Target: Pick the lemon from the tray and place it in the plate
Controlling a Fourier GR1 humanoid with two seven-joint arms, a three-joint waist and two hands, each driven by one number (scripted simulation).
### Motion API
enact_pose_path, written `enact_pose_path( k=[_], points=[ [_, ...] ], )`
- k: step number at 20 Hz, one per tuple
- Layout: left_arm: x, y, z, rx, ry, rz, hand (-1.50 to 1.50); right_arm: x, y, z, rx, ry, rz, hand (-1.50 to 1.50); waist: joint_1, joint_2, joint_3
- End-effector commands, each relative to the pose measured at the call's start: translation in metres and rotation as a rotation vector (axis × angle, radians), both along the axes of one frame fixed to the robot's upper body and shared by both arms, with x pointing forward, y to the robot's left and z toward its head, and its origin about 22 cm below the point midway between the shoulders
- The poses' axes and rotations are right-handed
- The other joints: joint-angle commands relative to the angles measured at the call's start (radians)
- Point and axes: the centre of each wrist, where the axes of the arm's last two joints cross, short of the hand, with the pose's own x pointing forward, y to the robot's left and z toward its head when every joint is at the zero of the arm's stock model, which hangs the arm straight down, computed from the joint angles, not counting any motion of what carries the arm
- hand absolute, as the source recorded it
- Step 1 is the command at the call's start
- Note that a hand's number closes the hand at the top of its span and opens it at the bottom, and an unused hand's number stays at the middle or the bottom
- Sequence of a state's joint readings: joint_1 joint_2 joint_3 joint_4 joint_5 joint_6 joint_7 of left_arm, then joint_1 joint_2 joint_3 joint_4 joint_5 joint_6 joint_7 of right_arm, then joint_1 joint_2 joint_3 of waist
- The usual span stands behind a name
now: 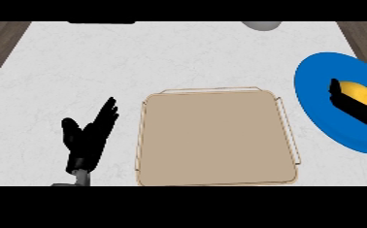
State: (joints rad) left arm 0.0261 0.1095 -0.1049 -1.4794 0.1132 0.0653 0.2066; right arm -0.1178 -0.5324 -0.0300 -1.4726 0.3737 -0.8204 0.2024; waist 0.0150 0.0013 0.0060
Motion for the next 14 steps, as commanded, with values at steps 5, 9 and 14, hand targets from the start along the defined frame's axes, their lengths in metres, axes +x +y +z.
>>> enact_pose_path(
  k=[5,9,14],
  points=[
    [0.0,-0.017,-0.011,0.005,0.022,-0.015,0.0,0.033,-0.089,0.003,0.015,-0.029,0.0,1.5,0.007,0.007,-0.003],
    [0.001,-0.008,-0.013,-0.018,0.026,-0.017,0.0,0.022,-0.119,-0.023,0.095,0.252,-0.067,1.5,0.027,0.018,-0.003],
    [0.003,-0.006,0.003,-0.013,0.032,-0.046,0.0,0.033,-0.11,-0.055,0.108,0.436,0.054,-1.5,0.046,0.017,0.0]
  ],
)
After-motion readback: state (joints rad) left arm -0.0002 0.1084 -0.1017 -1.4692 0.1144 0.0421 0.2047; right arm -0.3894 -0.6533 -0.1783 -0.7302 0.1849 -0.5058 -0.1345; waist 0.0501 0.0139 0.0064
